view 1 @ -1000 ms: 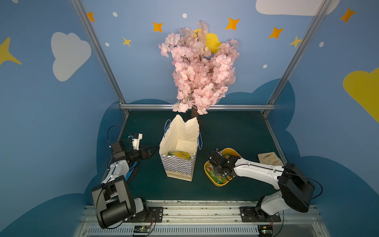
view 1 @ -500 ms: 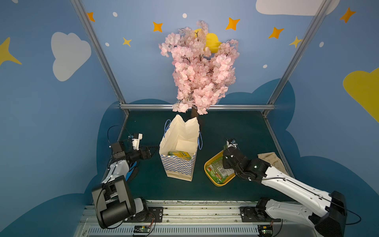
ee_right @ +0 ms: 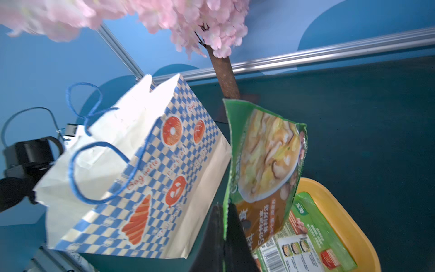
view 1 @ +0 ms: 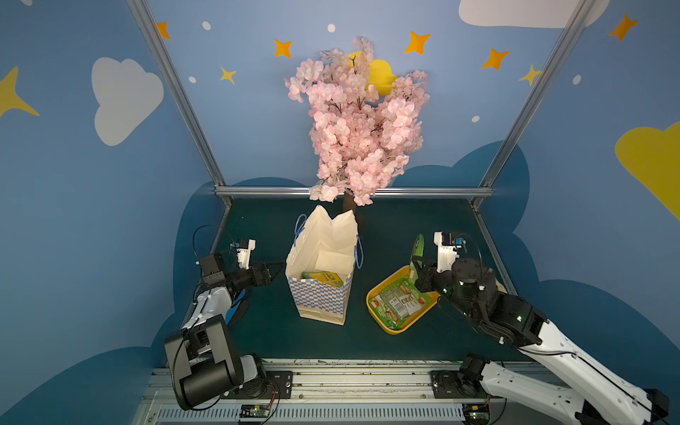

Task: Place the condiment packets inside the bag
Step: Pick up the condiment packet from the storage box, then place the condiment packet in the paper bag.

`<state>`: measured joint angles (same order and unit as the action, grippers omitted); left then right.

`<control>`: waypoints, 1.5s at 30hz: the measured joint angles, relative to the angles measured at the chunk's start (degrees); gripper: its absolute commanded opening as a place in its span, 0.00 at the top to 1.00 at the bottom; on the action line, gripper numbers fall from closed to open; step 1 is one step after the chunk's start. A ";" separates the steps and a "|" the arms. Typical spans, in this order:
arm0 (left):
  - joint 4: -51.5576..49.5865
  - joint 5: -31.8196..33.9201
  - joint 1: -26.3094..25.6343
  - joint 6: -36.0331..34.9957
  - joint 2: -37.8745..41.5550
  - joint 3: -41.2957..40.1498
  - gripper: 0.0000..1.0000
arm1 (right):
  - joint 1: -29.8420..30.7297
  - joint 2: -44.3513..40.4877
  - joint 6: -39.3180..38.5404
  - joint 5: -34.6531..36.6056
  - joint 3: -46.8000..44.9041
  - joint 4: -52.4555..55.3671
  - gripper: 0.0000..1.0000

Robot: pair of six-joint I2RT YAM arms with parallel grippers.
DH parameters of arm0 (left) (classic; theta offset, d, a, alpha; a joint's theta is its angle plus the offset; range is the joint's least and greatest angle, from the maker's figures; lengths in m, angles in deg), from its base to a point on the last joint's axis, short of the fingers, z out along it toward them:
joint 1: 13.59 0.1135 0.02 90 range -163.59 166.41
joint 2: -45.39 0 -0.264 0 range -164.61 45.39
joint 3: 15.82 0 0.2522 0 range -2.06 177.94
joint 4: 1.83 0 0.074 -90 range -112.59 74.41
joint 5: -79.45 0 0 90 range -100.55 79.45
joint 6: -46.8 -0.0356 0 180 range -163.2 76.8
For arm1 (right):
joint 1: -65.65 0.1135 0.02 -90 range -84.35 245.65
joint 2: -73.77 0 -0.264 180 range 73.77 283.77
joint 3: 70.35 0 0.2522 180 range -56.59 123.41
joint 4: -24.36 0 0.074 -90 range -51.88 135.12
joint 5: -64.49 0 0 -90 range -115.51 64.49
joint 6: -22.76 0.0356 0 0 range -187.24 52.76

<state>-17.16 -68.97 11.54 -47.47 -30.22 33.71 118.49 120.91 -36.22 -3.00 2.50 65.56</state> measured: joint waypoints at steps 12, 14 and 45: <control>-0.02 0.00 0.00 0.00 0.00 0.00 0.00 | 0.59 9.57 -1.09 -7.61 11.47 -7.56 1.00; 0.00 0.00 0.00 0.00 0.00 0.00 0.00 | 0.94 11.50 -1.46 -8.55 12.85 -8.90 1.00; 0.00 -0.09 0.22 0.00 0.66 0.00 0.00 | 7.45 34.34 -5.14 -16.11 31.50 -15.26 1.00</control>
<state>-17.16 -69.05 11.76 -47.47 -29.57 33.71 125.94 155.24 -41.35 -19.11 34.00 50.31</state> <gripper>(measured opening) 0.998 0.047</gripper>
